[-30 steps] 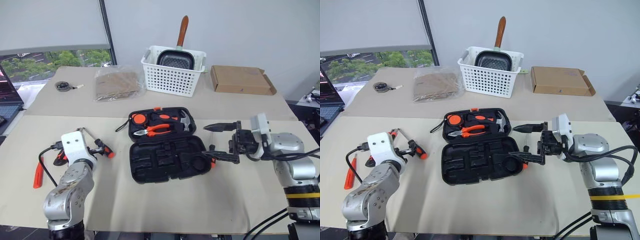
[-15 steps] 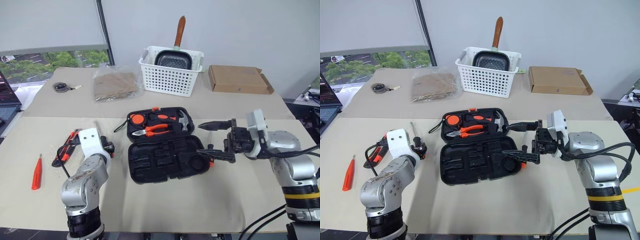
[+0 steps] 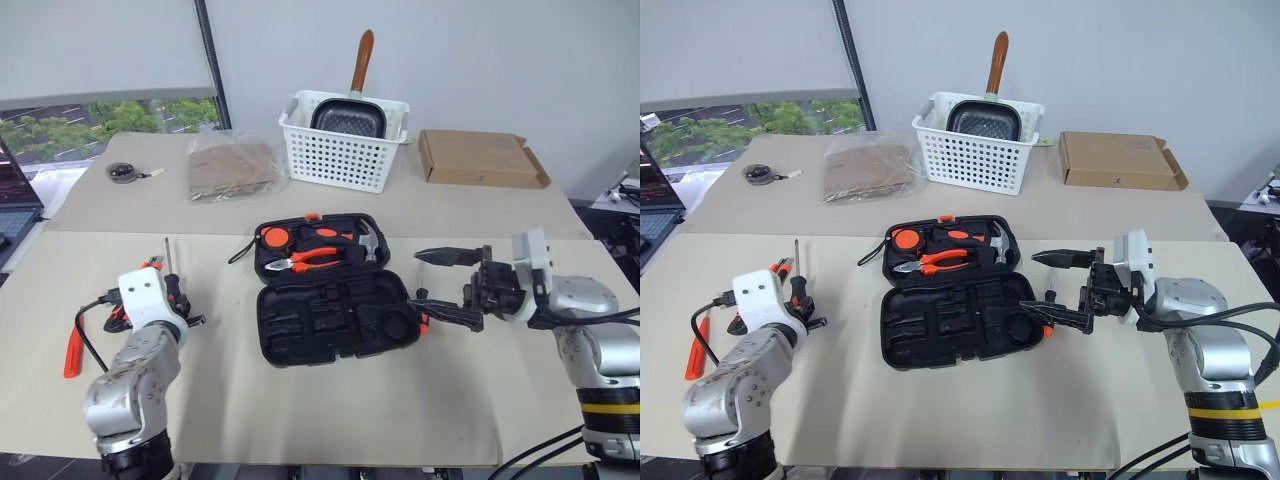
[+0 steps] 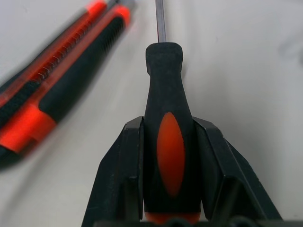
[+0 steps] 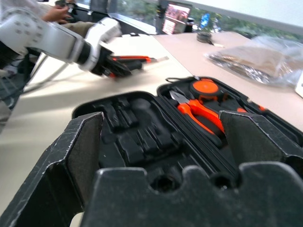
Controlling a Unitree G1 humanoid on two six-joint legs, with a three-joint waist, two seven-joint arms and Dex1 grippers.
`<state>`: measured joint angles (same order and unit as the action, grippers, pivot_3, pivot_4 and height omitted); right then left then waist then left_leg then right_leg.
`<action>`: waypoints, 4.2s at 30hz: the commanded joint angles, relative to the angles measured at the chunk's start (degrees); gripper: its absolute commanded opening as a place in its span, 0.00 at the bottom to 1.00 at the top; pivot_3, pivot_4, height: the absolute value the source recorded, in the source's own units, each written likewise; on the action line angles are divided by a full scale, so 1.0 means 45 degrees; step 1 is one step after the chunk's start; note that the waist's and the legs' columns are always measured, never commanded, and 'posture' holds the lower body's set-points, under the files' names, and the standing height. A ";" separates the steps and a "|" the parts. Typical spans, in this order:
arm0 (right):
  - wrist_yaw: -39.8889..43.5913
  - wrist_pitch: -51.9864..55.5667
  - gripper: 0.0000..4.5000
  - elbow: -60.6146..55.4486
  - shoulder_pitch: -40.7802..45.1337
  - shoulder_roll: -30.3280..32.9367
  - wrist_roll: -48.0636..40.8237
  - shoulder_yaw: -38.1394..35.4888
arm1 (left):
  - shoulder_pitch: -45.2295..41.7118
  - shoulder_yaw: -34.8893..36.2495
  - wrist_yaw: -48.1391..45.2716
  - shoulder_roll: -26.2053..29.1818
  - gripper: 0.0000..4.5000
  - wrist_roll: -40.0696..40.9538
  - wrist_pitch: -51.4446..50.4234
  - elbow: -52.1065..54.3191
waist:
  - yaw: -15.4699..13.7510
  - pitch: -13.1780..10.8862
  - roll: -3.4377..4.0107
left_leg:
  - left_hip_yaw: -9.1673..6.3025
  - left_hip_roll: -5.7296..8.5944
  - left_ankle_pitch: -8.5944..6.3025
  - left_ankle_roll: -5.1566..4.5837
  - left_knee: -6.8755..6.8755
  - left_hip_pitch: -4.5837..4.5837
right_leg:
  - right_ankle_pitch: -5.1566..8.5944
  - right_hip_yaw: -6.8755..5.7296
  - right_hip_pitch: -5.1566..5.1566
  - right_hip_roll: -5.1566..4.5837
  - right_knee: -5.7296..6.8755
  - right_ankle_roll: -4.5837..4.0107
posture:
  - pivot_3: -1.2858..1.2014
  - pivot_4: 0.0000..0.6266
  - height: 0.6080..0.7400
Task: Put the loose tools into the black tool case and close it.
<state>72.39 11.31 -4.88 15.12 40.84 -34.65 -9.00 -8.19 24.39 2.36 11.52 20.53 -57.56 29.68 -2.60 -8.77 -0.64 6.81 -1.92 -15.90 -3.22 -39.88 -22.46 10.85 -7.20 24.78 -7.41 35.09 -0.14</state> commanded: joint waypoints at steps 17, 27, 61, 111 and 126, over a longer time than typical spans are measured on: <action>-0.0689 -0.1050 1.00 -0.0888 -0.3150 0.0337 0.0103 -0.2163 | -0.5003 -0.8273 -1.5142 0.6861 0.22 -0.3349 1.2467 -0.7992 | 0.0055 0.0011 0.0066 | 0.0024 -0.0007 0.0056 -0.0113 0.0000 -0.0080 | 0.0000 0.0003 0.0082 0.0075 -0.0009 -0.0004 | 0.52 0.24 0.70; -0.1407 -0.0728 1.00 -0.1709 -0.3571 0.0386 -0.0058 -0.2322 | -0.6502 -0.9680 -1.5883 0.5893 0.22 -0.4384 1.1475 -0.8682 | 0.0119 0.0008 0.0060 | 0.0053 0.0001 0.0071 -0.0117 -0.0006 -0.0086 | 0.0009 0.0023 0.0081 0.0075 -0.0014 0.0015 | 0.52 0.24 0.70; -0.1121 -0.0993 1.00 -0.1144 -0.3378 0.0442 0.0021 -0.2255 | -0.6916 -0.8463 -1.4867 0.5874 0.88 -0.4211 0.8481 -0.6759 | 0.0096 0.0007 0.0058 | 0.0007 -0.0005 0.0065 -0.0155 -0.0082 -0.0057 | 0.0005 0.0034 0.0051 0.0080 0.0062 0.0021 | 0.52 0.24 0.70; -1.0786 0.8021 1.00 -0.2169 -0.0139 -0.2096 0.1934 0.0098 | -0.5188 -0.6119 -1.6965 0.5707 0.02 0.1772 0.7378 -0.4705 | 0.0427 0.0070 0.0089 | 0.0018 0.0017 0.0133 -0.0090 -0.0088 -0.0094 | 0.0010 0.0034 0.0098 0.0017 0.0127 0.0034 | 0.52 0.24 0.70; -1.2051 1.1218 0.89 -0.3198 0.0047 -0.1585 0.3018 0.1695 | -0.5331 -0.6124 -1.7866 0.8777 0.72 0.2361 0.5860 -0.2136 | 0.0416 0.0066 0.0084 | -0.0008 0.0015 0.0095 -0.0153 -0.0081 -0.0098 | 0.0014 0.0033 0.0082 0.0072 0.0084 0.0037 | 0.52 0.24 0.70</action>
<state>18.66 60.86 -18.87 15.00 33.15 -22.37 -1.90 -30.98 -3.46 -77.67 49.75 31.62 -31.56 18.15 -0.73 -8.47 -0.26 6.76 -1.85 -15.47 -3.91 -40.24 -22.90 10.91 -7.04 25.15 -7.07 35.46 0.02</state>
